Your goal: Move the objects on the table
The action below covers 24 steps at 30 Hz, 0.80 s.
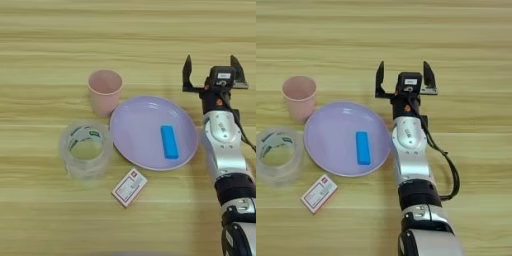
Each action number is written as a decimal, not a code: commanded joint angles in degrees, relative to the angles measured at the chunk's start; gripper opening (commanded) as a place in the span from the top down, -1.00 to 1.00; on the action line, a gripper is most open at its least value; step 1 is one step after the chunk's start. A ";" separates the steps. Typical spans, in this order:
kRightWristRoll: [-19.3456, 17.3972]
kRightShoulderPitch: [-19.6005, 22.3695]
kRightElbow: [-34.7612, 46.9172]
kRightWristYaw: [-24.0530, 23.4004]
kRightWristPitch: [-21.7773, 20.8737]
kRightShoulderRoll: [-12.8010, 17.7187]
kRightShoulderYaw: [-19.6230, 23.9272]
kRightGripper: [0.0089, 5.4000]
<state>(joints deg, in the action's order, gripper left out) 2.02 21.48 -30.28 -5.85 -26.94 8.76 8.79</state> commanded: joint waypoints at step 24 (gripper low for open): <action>-1.63 1.40 9.77 3.33 4.04 2.66 0.18 -0.98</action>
<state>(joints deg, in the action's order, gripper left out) 0.80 21.00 -27.50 -4.19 -24.60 9.28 9.22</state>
